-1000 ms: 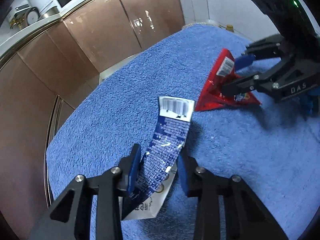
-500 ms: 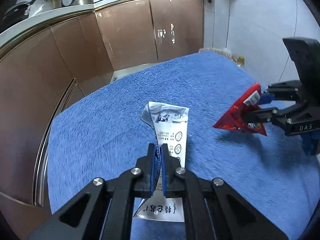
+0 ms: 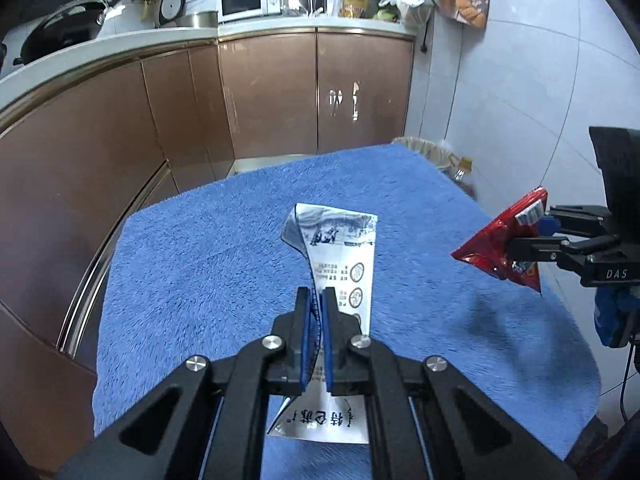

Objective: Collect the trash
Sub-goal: 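Carry the carton and snack bag to the floor bin and open both tools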

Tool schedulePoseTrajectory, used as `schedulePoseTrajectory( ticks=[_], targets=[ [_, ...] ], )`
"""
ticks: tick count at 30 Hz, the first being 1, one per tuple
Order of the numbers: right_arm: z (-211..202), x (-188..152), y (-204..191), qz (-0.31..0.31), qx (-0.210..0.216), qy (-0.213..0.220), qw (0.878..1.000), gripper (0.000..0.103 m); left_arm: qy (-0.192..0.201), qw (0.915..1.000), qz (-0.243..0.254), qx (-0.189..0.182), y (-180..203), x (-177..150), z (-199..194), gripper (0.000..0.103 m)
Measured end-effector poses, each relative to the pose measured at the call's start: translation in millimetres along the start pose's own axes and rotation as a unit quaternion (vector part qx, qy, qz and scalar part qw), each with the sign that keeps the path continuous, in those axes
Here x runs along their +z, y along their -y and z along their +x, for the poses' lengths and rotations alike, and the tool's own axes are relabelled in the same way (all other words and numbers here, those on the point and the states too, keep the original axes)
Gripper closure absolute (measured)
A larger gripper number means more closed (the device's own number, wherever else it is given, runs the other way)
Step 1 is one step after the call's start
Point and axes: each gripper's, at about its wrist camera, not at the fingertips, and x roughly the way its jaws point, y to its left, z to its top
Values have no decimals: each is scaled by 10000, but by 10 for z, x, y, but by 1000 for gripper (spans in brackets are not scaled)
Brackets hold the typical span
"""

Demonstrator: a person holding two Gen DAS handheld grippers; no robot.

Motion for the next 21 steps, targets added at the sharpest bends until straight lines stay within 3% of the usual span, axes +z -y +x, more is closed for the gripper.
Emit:
schedulePoseTrajectory(
  ticks=[11, 21],
  targets=[
    [-696, -199, 112, 330, -159, 593, 9976, 64, 395, 9991, 76, -147, 494, 104, -461, 98],
    [-1249, -487, 731, 1115, -991, 1111, 9825, 64, 498, 9953, 309, -775, 1319, 539, -208, 98]
  ],
)
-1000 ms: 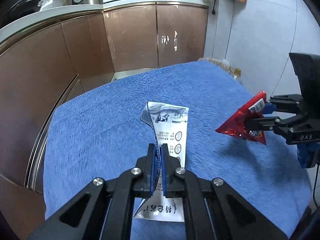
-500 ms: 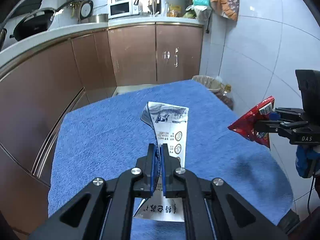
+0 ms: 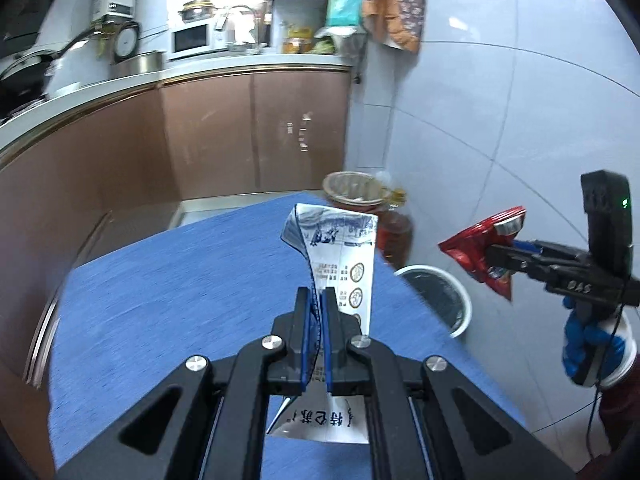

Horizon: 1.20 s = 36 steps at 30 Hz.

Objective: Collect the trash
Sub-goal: 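Carry the carton and snack bag to the floor bin and open both tools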

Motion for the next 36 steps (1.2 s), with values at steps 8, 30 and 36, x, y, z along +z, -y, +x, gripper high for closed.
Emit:
schedulePoseTrajectory(
  ticks=[8, 30, 36],
  targets=[
    [-107, -111, 793, 565, -1105, 224, 9920, 64, -289, 9967, 351, -675, 914, 400, 891, 98],
    [731, -778, 2463, 1938, -2184, -485, 9552, 60, -1822, 9760, 319, -1148, 2123, 387, 3296, 98],
    [942, -970, 2720, 2130, -2275, -768, 9471, 56, -2076, 9701, 142, -1250, 2217, 278, 3650, 97]
  ],
)
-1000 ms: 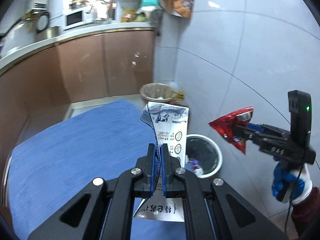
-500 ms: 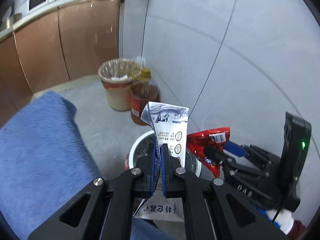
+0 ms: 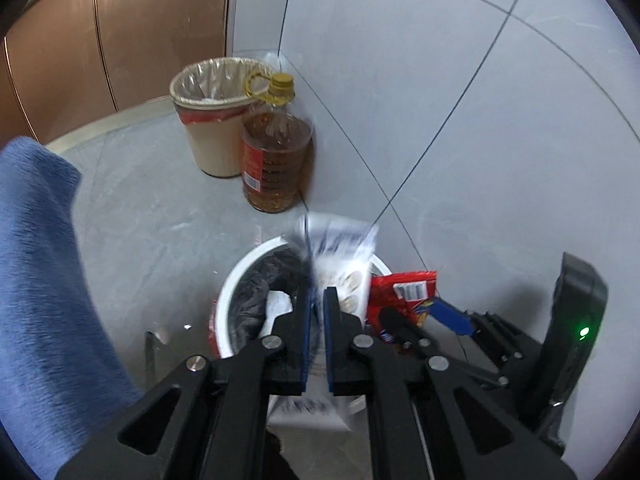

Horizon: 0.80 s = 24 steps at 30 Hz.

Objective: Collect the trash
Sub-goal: 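Carry the carton and snack bag to the floor bin and open both tools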

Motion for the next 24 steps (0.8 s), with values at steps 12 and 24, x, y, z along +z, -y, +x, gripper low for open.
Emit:
schedulePoseTrajectory(
  ticks=[12, 24],
  targets=[
    [138, -144, 117, 74, -267, -254, 9993, 43, 200, 9997, -141, -38, -37, -85, -135, 94],
    [-503, -24, -335, -207, -212, 298, 9991, 30, 1225, 9908, -504, 270, -223, -436, -1271, 54]
  ],
)
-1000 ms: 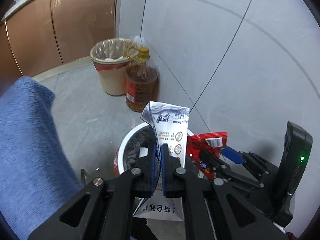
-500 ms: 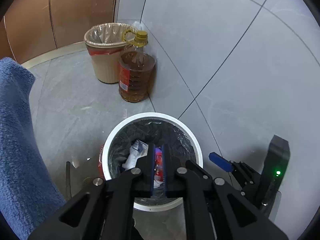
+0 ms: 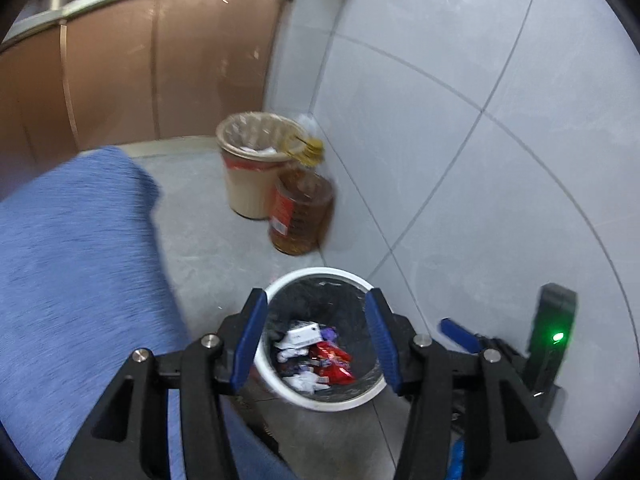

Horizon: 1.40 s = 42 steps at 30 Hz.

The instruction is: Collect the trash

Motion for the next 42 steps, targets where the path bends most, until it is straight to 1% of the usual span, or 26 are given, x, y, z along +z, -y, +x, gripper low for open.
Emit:
schedulePoseTrajectory(
  ticks=[2, 3, 6, 8, 10, 11, 13, 15, 17, 18, 22, 24, 26, 29, 31, 33, 35, 37, 39, 42],
  targets=[
    [-165, 19, -124, -99, 29, 130, 9999, 27, 137, 9999, -65, 66, -96, -49, -209, 54],
    [-269, 23, -207, -175, 55, 205, 9996, 27, 225, 9995, -94, 188, -163, -96, -370, 52],
    [-576, 9, -465, -446, 117, 440, 9980, 20, 431, 9976, -162, 521, -331, -223, -743, 40],
    [-808, -17, -663, -648, 161, 634, 9958, 18, 593, 9958, -225, 654, -429, -310, -987, 37],
    [-1021, -64, -840, -815, 194, 810, 9932, 9, 807, 9921, -252, 922, -523, -403, -1267, 37],
    [-1133, -93, -929, -897, 202, 915, 9915, 8, 918, 9899, -245, 1056, -558, -444, -1395, 36],
    [-1359, -162, -1086, -1044, 218, 1097, 9882, 4, 1162, 9832, -239, 1387, -624, -555, -1671, 28],
    [-1532, -218, -1233, -1197, 234, 1253, 9846, 0, 1352, 9763, -248, 1675, -683, -662, -1898, 26],
    [-1730, -290, -1373, -1386, 198, 1433, 9797, 0, 1459, 9718, -297, 1828, -743, -743, -2066, 25],
    [-1801, -320, -1422, -1449, 181, 1498, 9779, 0, 1533, 9683, -343, 1942, -771, -803, -2171, 25],
    [-2109, -434, -1585, -1694, 112, 1812, 9687, 0, 1742, 9573, -423, 2267, -774, -1009, -2435, 24],
    [-2265, -491, -1652, -1806, 62, 2008, 9628, 0, 1830, 9530, -495, 2362, -786, -1090, -2567, 24],
    [-2348, -516, -1701, -1886, 14, 2133, 9586, 0, 1925, 9488, -521, 2450, -776, -1134, -2669, 24],
    [-2459, -578, -1747, -1967, 10, 2286, 9534, 0, 2129, 9394, -559, 2629, -738, -1205, -2844, 24],
    [-2535, -616, -1750, -1982, 28, 2376, 9509, 0, 2215, 9338, -559, 2755, -697, -1246, -2920, 19],
    [-2595, -640, -1741, -1988, 46, 2447, 9490, 0, 2293, 9281, -554, 2880, -661, -1285, -2992, 17],
    [-2642, -660, -1756, -1980, 70, 2497, 9478, 0, 2355, 9254, -563, 2916, -626, -1334, -3060, 17],
    [-2701, -676, -1762, -1973, 108, 2567, 9461, 0, 2413, 9219, -570, 2976, -600, -1351, -3111, 13],
    [-2750, -701, -1761, -1973, 128, 2628, 9444, 0, 2503, 9177, -576, 3030, -567, -1396, -3179, 12],
    [-2829, -749, -1762, -1987, 164, 2696, 9421, 0, 2581, 9142, -607, 3066, -553, -1446, -3266, 10]
  ],
)
